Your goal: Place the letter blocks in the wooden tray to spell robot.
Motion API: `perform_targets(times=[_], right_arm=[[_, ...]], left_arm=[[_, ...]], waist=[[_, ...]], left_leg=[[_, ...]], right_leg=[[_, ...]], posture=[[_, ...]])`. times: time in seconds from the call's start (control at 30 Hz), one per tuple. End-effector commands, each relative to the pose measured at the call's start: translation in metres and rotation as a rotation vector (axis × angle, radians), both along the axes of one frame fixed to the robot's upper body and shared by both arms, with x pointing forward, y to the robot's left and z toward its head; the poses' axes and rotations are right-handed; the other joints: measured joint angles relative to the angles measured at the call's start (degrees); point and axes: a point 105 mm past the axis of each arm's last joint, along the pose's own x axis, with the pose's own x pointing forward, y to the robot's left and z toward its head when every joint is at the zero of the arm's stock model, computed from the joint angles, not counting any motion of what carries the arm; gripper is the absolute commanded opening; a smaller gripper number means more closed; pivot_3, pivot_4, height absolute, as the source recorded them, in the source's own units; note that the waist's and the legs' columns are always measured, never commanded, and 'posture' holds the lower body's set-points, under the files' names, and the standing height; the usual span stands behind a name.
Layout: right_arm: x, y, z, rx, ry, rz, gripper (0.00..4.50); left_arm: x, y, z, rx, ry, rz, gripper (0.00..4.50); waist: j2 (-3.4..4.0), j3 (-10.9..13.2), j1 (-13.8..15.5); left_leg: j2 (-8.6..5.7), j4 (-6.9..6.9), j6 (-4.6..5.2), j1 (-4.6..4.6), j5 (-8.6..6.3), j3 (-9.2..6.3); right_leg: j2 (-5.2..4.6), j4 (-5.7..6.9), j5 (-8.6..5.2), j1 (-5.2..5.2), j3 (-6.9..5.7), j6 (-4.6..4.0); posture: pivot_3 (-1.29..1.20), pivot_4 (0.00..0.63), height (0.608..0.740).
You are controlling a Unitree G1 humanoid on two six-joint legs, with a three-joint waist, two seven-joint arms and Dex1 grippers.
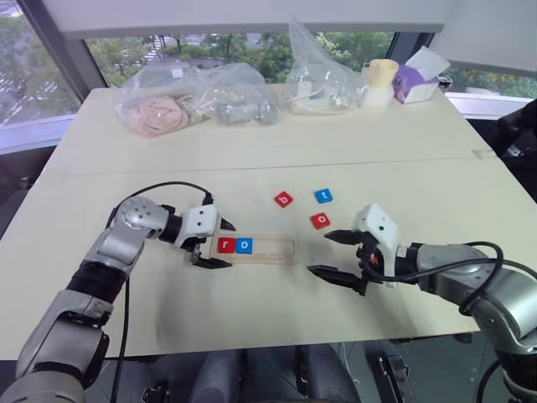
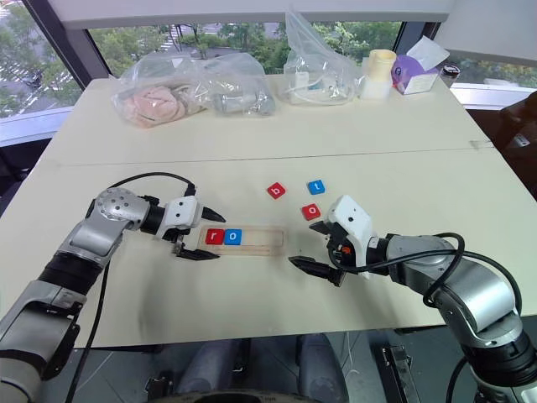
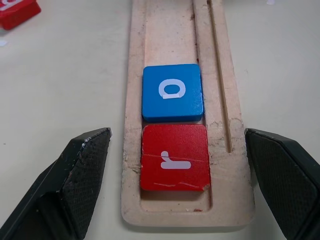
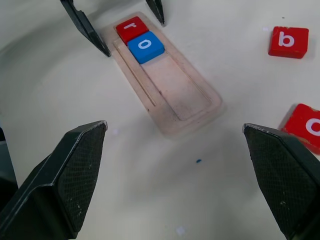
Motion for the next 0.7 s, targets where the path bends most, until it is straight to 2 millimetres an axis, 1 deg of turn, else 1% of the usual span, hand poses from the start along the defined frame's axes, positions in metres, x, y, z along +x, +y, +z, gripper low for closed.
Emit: perform_targets(times=[0.03,0.13,0.2,0.3,0.37,0.4,0.5,0.57,0.63,0.7], right_arm=[[-0.001,0.003,0.011,-0.003,-0.047,0.037,4.50],[0.001,0.007,0.014,0.014,-0.056,0.059,4.50],[0.007,0.013,0.020,0.060,-0.075,0.064,4.50],[0.040,0.021,0.032,0.142,-0.176,-0.024,4.50],[0.074,0.024,0.025,0.083,-0.222,-0.138,4.50],[0.086,0.028,0.022,0.065,-0.232,-0.171,4.50],[0.113,0.041,0.022,0.094,-0.214,-0.233,4.50],[0.132,0.047,0.017,0.086,-0.188,-0.287,4.50],[0.142,0.051,0.010,0.067,-0.171,-0.308,4.50],[0.147,0.057,0.005,0.049,-0.162,-0.300,4.50]], left_arm=[[-0.008,0.015,0.005,-0.020,0.042,0.047,4.47],[-0.022,0.027,0.016,-0.066,0.145,0.108,4.47],[-0.031,0.037,0.019,-0.078,0.190,0.150,4.47],[-0.031,0.057,0.031,-0.115,0.193,0.273,4.47],[-0.023,0.064,0.053,-0.200,0.149,0.361,4.47],[-0.020,0.065,0.064,-0.237,0.128,0.390,4.47],[-0.019,0.068,0.083,-0.281,0.083,0.434,4.47],[-0.023,0.068,0.094,-0.300,0.054,0.448,4.47],[-0.026,0.066,0.103,-0.323,0.043,0.454,4.47],[-0.032,0.063,0.110,-0.348,0.045,0.454,4.47]], waist=[[-0.01,0.0,-0.1],[-0.01,0.0,-0.7],[-0.01,0.0,-0.7],[-0.01,0.0,-0.6],[-0.01,0.0,-0.5],[-0.04,0.0,-0.4],[-0.06,0.0,-0.3],[-0.05,0.1,-0.4],[-0.05,0.1,-0.6],[-0.05,0.1,-0.5]], left_leg=[[0.00,0.00,0.00,0.00,0.00,-0.01],[0.04,-0.03,0.03,-0.01,-0.02,-0.01],[0.10,-0.05,0.03,-0.01,-0.02,-0.02],[0.15,-0.04,0.03,0.03,-0.03,-0.02],[0.15,-0.03,0.03,0.03,-0.03,-0.03],[0.15,-0.02,0.03,0.02,-0.03,-0.04],[0.09,-0.02,0.02,-0.05,-0.02,-0.08],[0.05,-0.09,0.01,-0.06,-0.02,-0.03],[0.05,-0.10,0.01,-0.05,-0.02,0.00],[0.04,-0.10,0.01,-0.04,-0.01,-0.01]], right_leg=[[0.00,0.00,0.00,0.00,0.00,0.00],[0.04,0.01,0.00,-0.06,-0.01,0.00],[0.10,0.03,-0.01,-0.09,0.00,-0.01],[0.13,0.04,-0.01,-0.07,-0.01,-0.02],[0.15,0.04,-0.01,-0.07,-0.03,-0.02],[0.15,0.04,-0.01,-0.06,-0.06,-0.02],[0.12,0.03,0.00,-0.10,-0.12,-0.01],[0.09,0.03,0.03,-0.15,-0.06,0.04],[0.10,0.06,0.10,-0.18,-0.03,0.16],[0.10,0.11,0.10,-0.18,-0.04,0.15]], posture=[[0.00,0.150,0.740],[0.00,0.150,0.740],[0.00,0.150,0.740],[0.00,0.150,0.740],[0.00,0.150,0.740],[0.00,0.150,0.740],[0.00,0.150,0.740],[0.00,0.150,0.740],[0.00,0.150,0.740],[0.00,0.150,0.740]])
